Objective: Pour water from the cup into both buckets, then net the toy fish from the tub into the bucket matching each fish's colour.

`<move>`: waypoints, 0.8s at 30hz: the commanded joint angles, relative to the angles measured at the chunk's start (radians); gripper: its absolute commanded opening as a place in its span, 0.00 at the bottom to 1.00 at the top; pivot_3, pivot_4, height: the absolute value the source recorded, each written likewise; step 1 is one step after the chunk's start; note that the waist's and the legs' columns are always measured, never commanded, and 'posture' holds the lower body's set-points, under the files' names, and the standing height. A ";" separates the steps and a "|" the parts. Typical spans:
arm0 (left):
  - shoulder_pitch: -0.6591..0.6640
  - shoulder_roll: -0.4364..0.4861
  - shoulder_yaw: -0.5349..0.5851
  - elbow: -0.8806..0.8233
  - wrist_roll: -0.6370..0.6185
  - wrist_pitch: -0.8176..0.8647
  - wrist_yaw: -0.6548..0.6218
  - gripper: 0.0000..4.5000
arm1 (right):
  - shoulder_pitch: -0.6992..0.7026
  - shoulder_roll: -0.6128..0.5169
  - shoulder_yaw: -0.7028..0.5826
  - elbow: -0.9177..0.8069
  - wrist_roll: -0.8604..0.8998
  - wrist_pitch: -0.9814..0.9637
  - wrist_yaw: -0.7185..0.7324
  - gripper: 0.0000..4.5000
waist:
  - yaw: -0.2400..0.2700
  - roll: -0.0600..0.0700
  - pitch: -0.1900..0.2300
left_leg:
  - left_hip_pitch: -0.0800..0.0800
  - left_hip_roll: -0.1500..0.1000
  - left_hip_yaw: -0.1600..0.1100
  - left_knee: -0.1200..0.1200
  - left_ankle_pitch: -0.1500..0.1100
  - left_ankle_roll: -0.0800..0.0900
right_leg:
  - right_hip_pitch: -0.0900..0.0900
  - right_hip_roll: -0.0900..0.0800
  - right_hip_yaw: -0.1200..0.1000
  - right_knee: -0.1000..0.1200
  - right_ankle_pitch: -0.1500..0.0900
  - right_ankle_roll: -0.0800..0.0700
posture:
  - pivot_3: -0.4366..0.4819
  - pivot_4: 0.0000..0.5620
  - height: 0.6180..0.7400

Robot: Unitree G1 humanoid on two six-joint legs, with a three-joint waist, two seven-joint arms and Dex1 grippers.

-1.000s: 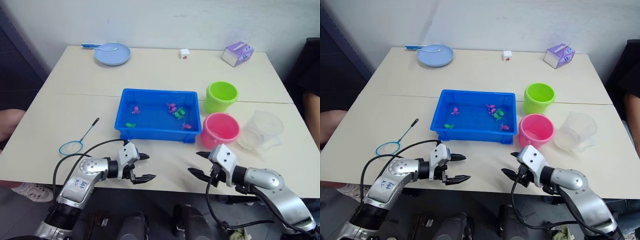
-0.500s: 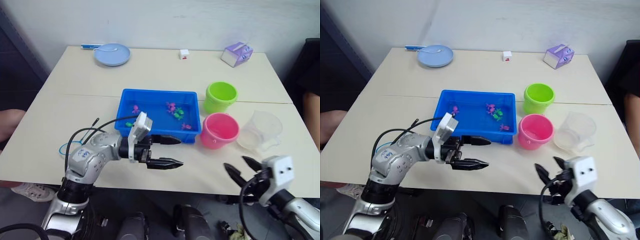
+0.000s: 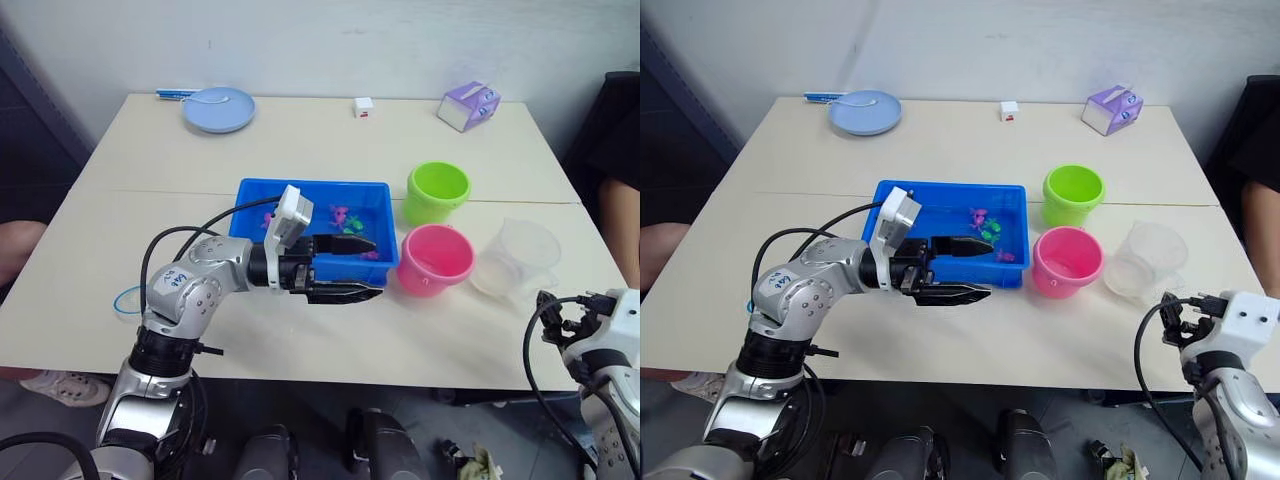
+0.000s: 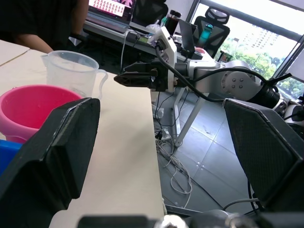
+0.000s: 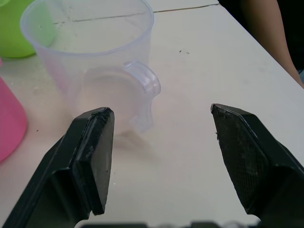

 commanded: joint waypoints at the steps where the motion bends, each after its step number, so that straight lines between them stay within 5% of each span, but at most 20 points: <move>1: -0.021 -0.009 0.012 -0.005 0.011 -0.030 0.012 0.99 | -0.044 -0.016 0.006 0.048 -0.037 -0.049 -0.017 1.00 | -0.001 0.000 0.000 | 0.000 0.000 0.000 0.000 0.000 0.000 | 0.000 0.000 0.000 0.000 0.000 0.000 | 0.48 0.27 1.00; 24: -0.002 0.022 0.006 -0.047 0.043 -0.051 0.045 0.99 | -0.262 0.008 0.064 0.376 -0.168 -0.238 -0.127 1.00 | -0.007 0.001 0.000 | 0.000 0.000 0.000 -0.002 0.001 -0.001 | -0.001 0.000 0.000 0.001 0.000 0.000 | 0.48 0.27 1.00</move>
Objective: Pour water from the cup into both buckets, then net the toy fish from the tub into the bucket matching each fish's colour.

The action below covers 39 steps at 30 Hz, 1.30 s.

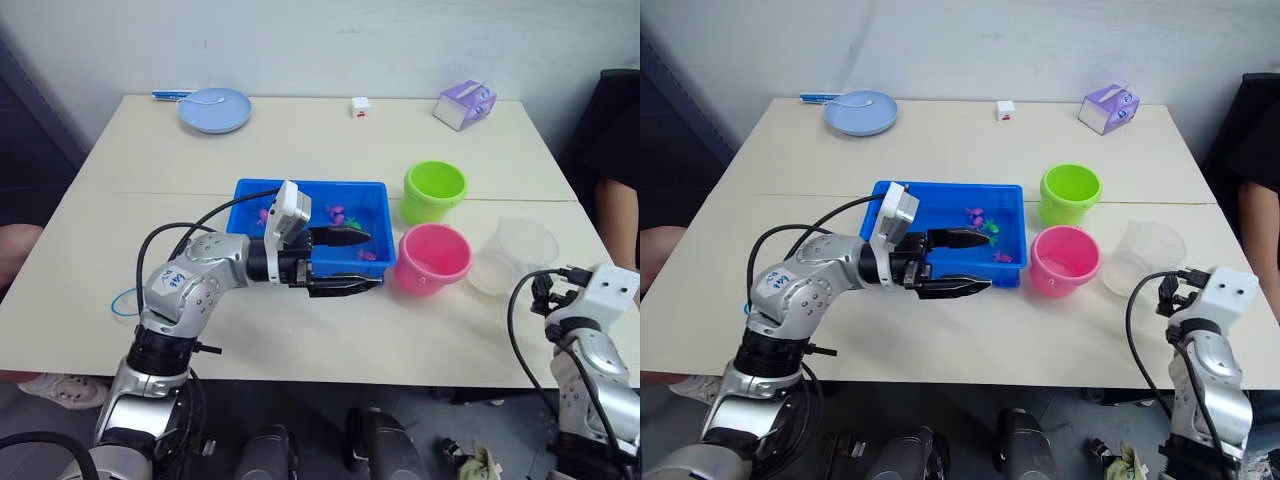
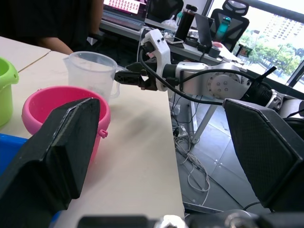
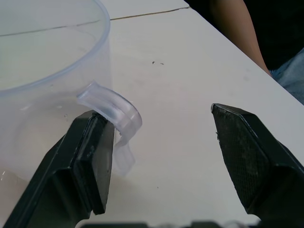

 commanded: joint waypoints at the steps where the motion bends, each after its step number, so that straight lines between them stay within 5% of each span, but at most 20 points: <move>1: 0.000 0.009 0.007 -0.046 0.008 -0.019 0.009 1.00 | -0.043 0.000 -0.004 0.053 -0.022 -0.076 -0.017 0.94 | 0.000 0.000 0.000 | 0.000 0.000 0.000 0.000 0.000 0.000 | 0.000 0.000 0.000 0.000 0.000 0.000 | 0.48 0.27 1.00; 4: 0.002 0.013 0.012 -0.049 0.013 -0.021 0.013 1.00 | -0.052 0.006 0.000 0.077 -0.016 -0.104 -0.005 0.78 | 0.000 0.000 0.000 | 0.000 0.000 0.000 -0.001 0.000 0.000 | 0.000 0.000 0.000 0.001 0.000 0.000 | 0.48 0.27 1.00; 11: 0.000 0.019 0.013 -0.046 0.016 -0.027 0.015 1.00 | -0.046 0.021 0.001 0.080 0.025 -0.180 0.049 0.17 | 0.001 0.000 0.000 | 0.000 0.000 0.000 -0.001 0.001 0.000 | 0.000 0.000 0.000 0.000 0.000 0.000 | 0.48 0.27 1.00; 27: -0.006 0.002 -0.014 0.009 0.058 -0.075 0.003 1.00 | 0.002 -0.139 0.003 -0.208 0.021 -0.154 0.108 0.15 | 0.002 0.003 0.001 | -0.001 0.000 0.000 -0.002 0.001 0.000 | -0.001 0.000 0.000 0.000 0.000 0.000 | 0.48 0.27 1.00; 39: -0.015 -0.015 -0.023 0.036 0.092 -0.104 0.002 1.00 | -0.012 -0.367 0.187 -0.261 -0.305 -0.132 0.133 0.15 | 0.002 0.003 0.001 | -0.001 0.000 0.000 -0.002 0.001 0.000 | -0.001 0.000 0.000 -0.001 0.000 0.000 | 0.48 0.27 1.00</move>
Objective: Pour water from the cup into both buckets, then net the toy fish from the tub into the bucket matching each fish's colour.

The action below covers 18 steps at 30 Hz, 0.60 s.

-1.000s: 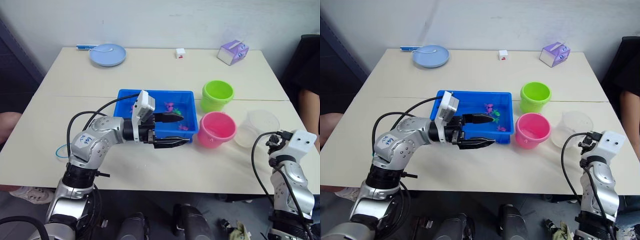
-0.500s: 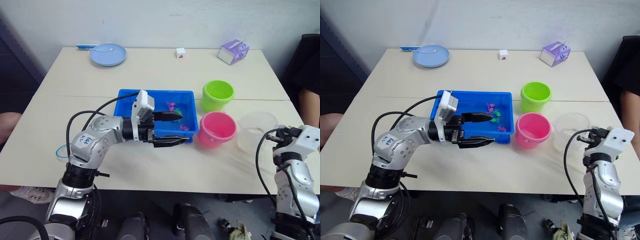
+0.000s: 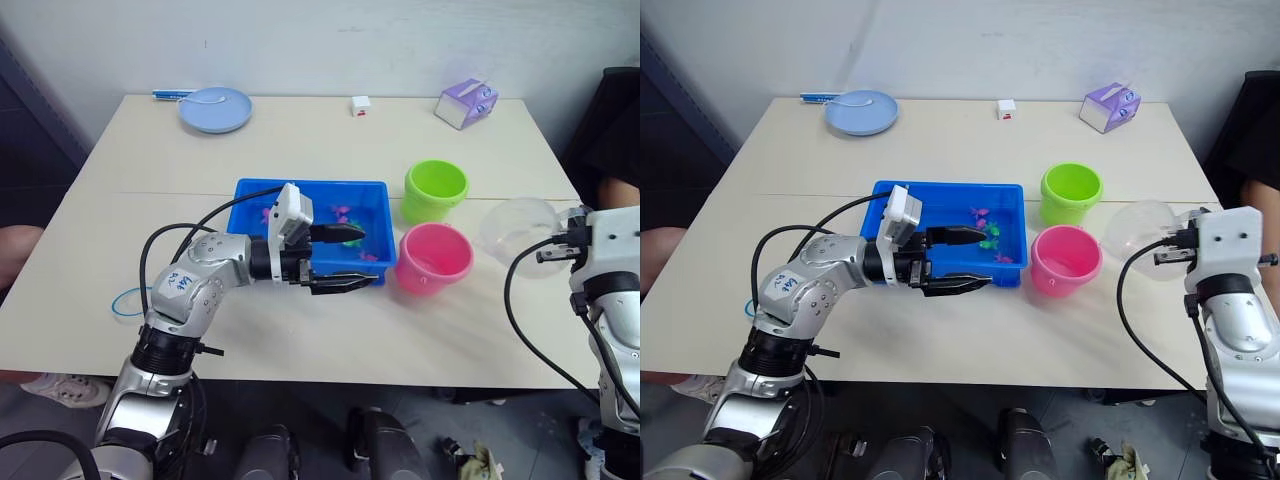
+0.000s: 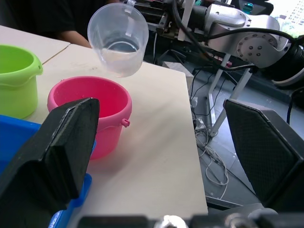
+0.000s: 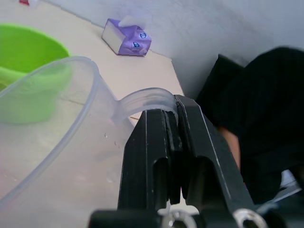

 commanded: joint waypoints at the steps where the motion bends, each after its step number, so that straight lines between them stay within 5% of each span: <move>1: -0.016 -0.006 0.001 -0.011 0.004 -0.017 -0.006 1.00 | -0.023 -0.051 0.022 -0.044 -0.103 -0.032 0.002 0.15 | 0.000 0.000 0.000 | 0.000 0.000 0.000 0.000 0.000 0.000 | 0.000 0.000 0.000 0.000 0.000 0.000 | 0.48 0.27 1.00; 18: -0.002 -0.004 0.019 -0.015 0.026 -0.021 0.038 1.00 | -0.070 -0.142 0.115 -0.005 -0.368 -0.182 0.060 0.15 | 0.000 0.000 0.000 | 0.000 0.000 0.000 0.000 0.000 0.000 | 0.000 0.000 0.000 0.000 0.000 0.000 | 0.48 0.27 1.00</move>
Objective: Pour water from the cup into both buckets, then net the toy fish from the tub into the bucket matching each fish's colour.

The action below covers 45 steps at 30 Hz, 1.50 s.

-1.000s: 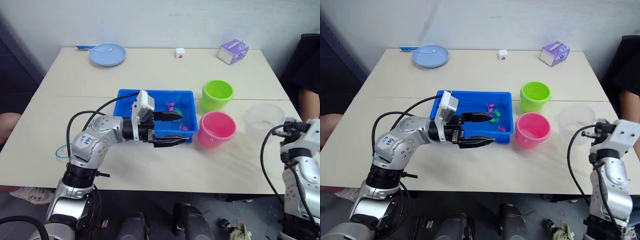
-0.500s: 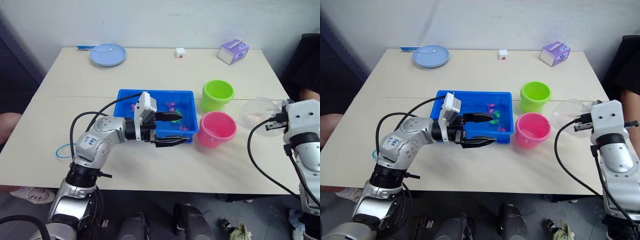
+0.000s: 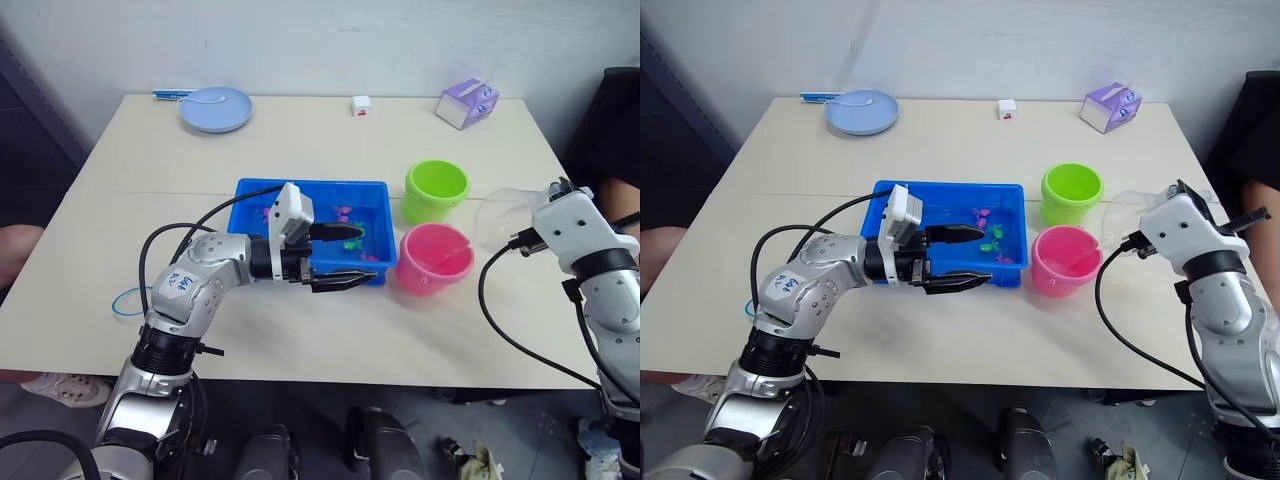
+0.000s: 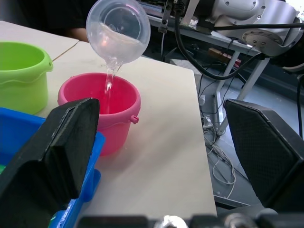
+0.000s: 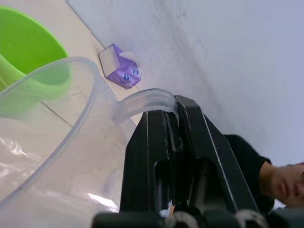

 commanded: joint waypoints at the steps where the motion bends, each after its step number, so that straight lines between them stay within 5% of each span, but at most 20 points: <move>1: -0.003 -0.003 0.018 -0.011 0.006 -0.023 0.010 1.00 | -0.020 -0.022 -0.009 -0.011 -0.054 -0.050 0.002 0.15 | 0.000 0.000 0.000 | 0.000 0.000 0.000 0.000 0.000 0.000 | 0.000 0.000 0.000 0.000 0.000 0.000 | 0.48 0.27 1.00; 11: -0.014 -0.015 0.017 0.015 0.019 -0.051 0.027 1.00 | -0.028 0.040 -0.034 -0.016 -0.041 -0.026 0.020 0.15 | 0.001 0.000 0.000 | 0.000 0.000 0.000 0.000 0.000 0.000 | 0.000 0.000 0.000 0.000 0.000 0.000 | 0.48 0.27 1.00; 24: -0.062 -0.085 0.033 0.119 0.085 -0.143 0.093 1.00 | -0.126 0.280 -0.259 -0.001 0.319 0.306 0.043 0.15 | 0.000 0.000 0.000 | -0.001 0.000 0.000 0.000 0.000 0.000 | 0.000 0.000 -0.001 0.002 0.000 0.000 | 0.48 0.27 1.00; 33: -0.095 -0.106 0.041 0.183 0.136 -0.181 0.138 1.00 | -0.441 0.232 -0.238 0.324 0.373 0.295 0.002 0.15 | -0.004 0.000 0.000 | -0.001 0.000 0.000 -0.001 0.001 0.001 | -0.001 0.000 0.000 0.002 0.001 0.001 | 0.48 0.27 1.00; 45: -0.090 -0.095 0.070 0.158 0.142 -0.163 0.172 1.00 | -0.781 0.114 0.093 0.930 0.125 -0.127 -0.016 0.15 | -0.011 0.000 0.000 | -0.003 0.000 0.000 -0.002 0.001 0.002 | -0.001 -0.002 -0.002 0.000 0.001 0.001 | 0.48 0.27 1.00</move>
